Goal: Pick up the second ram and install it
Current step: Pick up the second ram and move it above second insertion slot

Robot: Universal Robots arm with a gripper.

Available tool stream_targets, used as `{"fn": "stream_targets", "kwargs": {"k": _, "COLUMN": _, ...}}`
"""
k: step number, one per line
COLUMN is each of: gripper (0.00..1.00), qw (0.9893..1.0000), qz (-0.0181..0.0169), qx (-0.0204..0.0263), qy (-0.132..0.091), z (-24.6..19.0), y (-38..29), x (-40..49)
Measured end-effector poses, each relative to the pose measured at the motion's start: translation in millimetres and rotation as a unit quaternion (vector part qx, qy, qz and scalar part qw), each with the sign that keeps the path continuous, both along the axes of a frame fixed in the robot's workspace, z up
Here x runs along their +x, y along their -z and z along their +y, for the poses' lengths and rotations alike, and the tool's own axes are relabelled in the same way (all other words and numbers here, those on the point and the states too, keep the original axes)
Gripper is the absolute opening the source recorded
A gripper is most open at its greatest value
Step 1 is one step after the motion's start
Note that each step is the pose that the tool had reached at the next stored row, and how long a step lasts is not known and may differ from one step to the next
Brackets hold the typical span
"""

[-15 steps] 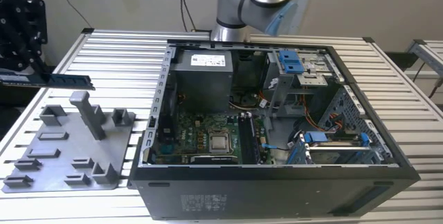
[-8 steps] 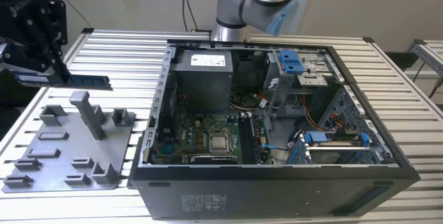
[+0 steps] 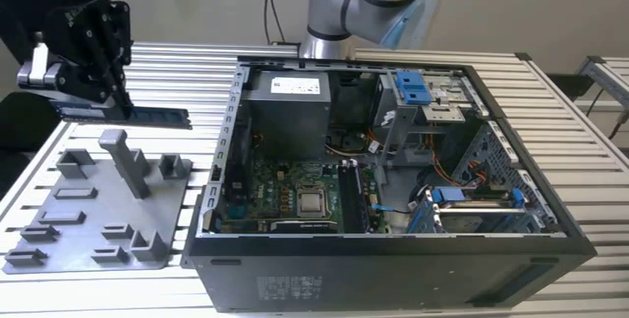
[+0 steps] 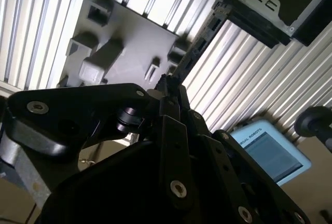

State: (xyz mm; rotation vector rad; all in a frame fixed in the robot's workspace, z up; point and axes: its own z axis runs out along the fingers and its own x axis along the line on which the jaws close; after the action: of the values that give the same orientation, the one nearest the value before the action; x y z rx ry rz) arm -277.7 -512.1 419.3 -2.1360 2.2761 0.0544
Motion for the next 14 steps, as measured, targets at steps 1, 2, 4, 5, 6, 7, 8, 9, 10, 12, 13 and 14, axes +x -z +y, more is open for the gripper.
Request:
{"fn": "stream_targets", "kwargs": {"k": 1, "gripper": 0.14, "qw": 1.0, "qz": 0.0002, "qx": 0.0, "qy": 0.0, "z": -0.1, "y": 0.0, "x": 4.2}}
{"fn": "stream_targets", "kwargs": {"k": 2, "gripper": 0.14, "qw": 1.0, "qz": 0.0004, "qx": 0.0, "qy": 0.0, "z": -0.2, "y": 0.0, "x": 8.2}}
{"fn": "stream_targets", "kwargs": {"k": 4, "gripper": 0.14, "qw": 1.0, "qz": 0.0005, "qx": 0.0001, "qy": 0.0, "z": -0.5, "y": 0.0, "x": 16.0}}
{"fn": "stream_targets", "kwargs": {"k": 5, "gripper": 0.14, "qw": 1.0, "qz": 0.0005, "qx": 0.0002, "qy": -0.001, "z": -0.5, "y": 0.0, "x": 19.6}}
{"fn": "stream_targets", "kwargs": {"k": 6, "gripper": 0.14, "qw": 1.0, "qz": 0.0005, "qx": 0.0004, "qy": -0.001, "z": -0.5, "y": 0.0, "x": 23.5}}
{"fn": "stream_targets", "kwargs": {"k": 7, "gripper": 0.14, "qw": 1.0, "qz": 0.0006, "qx": 0.0004, "qy": -0.001, "z": -0.5, "y": 0.0, "x": 27.2}}
{"fn": "stream_targets", "kwargs": {"k": 8, "gripper": 0.14, "qw": 1.0, "qz": 0.0006, "qx": 0.0005, "qy": -0.001, "z": -0.5, "y": 0.0, "x": 30.7}}
{"fn": "stream_targets", "kwargs": {"k": 9, "gripper": 0.14, "qw": 1.0, "qz": 0.0006, "qx": 0.0006, "qy": -0.001, "z": -0.5, "y": 0.0, "x": 33.8}}
{"fn": "stream_targets", "kwargs": {"k": 10, "gripper": 0.14, "qw": 1.0, "qz": 0.0006, "qx": 0.0005, "qy": -0.002, "z": -0.5, "y": 0.0, "x": 36.6}}
{"fn": "stream_targets", "kwargs": {"k": 12, "gripper": 0.14, "qw": 1.0, "qz": 0.0006, "qx": 0.0005, "qy": -0.002, "z": -0.5, "y": 0.0, "x": 42.0}}
{"fn": "stream_targets", "kwargs": {"k": 13, "gripper": 0.14, "qw": 1.0, "qz": 0.0006, "qx": 0.0006, "qy": -0.002, "z": -0.6, "y": 0.0, "x": 44.8}}
{"fn": "stream_targets", "kwargs": {"k": 14, "gripper": 0.14, "qw": 1.0, "qz": 0.0006, "qx": 0.0006, "qy": -0.002, "z": -0.6, "y": 0.0, "x": 47.7}}
